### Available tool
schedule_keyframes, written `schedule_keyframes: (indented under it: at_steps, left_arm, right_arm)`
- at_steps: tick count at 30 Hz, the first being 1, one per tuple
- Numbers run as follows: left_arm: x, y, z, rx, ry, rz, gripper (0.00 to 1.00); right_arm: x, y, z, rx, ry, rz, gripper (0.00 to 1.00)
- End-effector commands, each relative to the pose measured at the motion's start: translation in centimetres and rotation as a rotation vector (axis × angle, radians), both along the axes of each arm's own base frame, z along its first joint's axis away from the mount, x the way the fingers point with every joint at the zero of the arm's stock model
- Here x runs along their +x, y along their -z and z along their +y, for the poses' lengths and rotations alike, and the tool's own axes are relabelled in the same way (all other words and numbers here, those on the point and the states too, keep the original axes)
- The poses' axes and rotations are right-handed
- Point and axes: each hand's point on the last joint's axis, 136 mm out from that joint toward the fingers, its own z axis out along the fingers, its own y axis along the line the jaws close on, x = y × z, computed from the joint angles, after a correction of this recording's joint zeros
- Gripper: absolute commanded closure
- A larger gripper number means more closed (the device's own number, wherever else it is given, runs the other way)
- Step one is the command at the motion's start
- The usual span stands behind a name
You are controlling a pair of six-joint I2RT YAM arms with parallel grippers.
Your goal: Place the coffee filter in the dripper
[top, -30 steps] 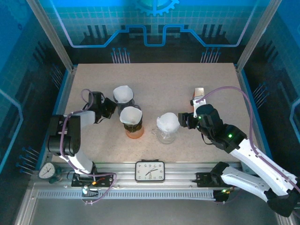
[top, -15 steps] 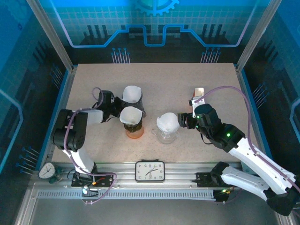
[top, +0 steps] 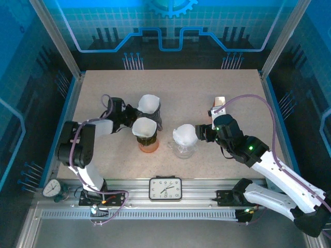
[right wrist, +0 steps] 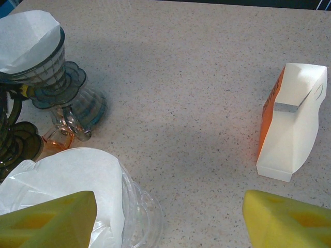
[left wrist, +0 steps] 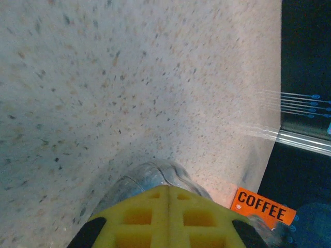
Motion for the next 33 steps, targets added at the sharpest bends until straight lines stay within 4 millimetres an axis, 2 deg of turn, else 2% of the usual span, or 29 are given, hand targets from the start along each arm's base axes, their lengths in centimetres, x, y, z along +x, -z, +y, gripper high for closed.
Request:
schedule_keyframes:
  at_steps: [1,5,6,10,13,15,16,18,23,26,28,33]
  left_arm:
    - [-0.1,-5.1,2.0,0.103,0.002,-0.097,0.92]
    - [-1.3,-8.8,3.9,0.189,-0.022,-0.163,0.64]
    - [-1.7,-9.9,4.2,0.222,-0.021,-0.183,0.55]
    - [-2.7,-14.2,4.7,0.360,0.005,-0.282,0.28]
    - [-3.6,-17.0,5.1,0.440,0.007,-0.356,0.22]
    - [-4.1,-18.3,5.4,0.477,0.000,-0.394,0.09]
    - [-4.3,-18.7,5.7,0.498,-0.008,-0.403,0.04]
    - [-4.6,-19.1,6.4,0.543,-0.027,-0.409,0.01]
    - [-4.2,-18.3,8.9,0.685,-0.109,-0.403,0.01]
    - [-3.7,-17.2,9.3,0.809,-0.053,-0.441,0.01]
    - [-3.2,-15.8,9.8,0.894,-0.024,-0.425,0.01]
    - [-1.5,-8.7,13.2,1.163,0.039,-0.211,0.01]
  right_arm:
    - [0.1,-0.2,-0.2,0.024,0.020,-0.012,0.24]
    - [0.0,0.8,-0.5,0.008,0.028,-0.001,0.23]
    - [0.0,0.9,-0.5,0.008,0.030,0.000,0.23]
    - [0.3,1.3,-0.4,0.016,0.037,-0.003,0.23]
    - [0.5,1.5,-0.7,0.009,0.051,-0.008,0.21]
    - [0.7,1.8,-1.6,-0.019,0.099,-0.003,0.20]
    - [0.8,1.9,-1.9,-0.028,0.112,0.002,0.19]
    - [0.8,2.1,-2.2,-0.030,0.120,0.007,0.18]
    - [0.6,2.0,-2.7,-0.024,0.124,-0.010,0.17]
    - [0.4,2.1,-2.8,-0.015,0.119,-0.014,0.15]
    - [0.4,2.1,-3.0,-0.011,0.127,-0.017,0.15]
    - [0.3,1.8,-3.2,0.013,0.130,-0.036,0.15]
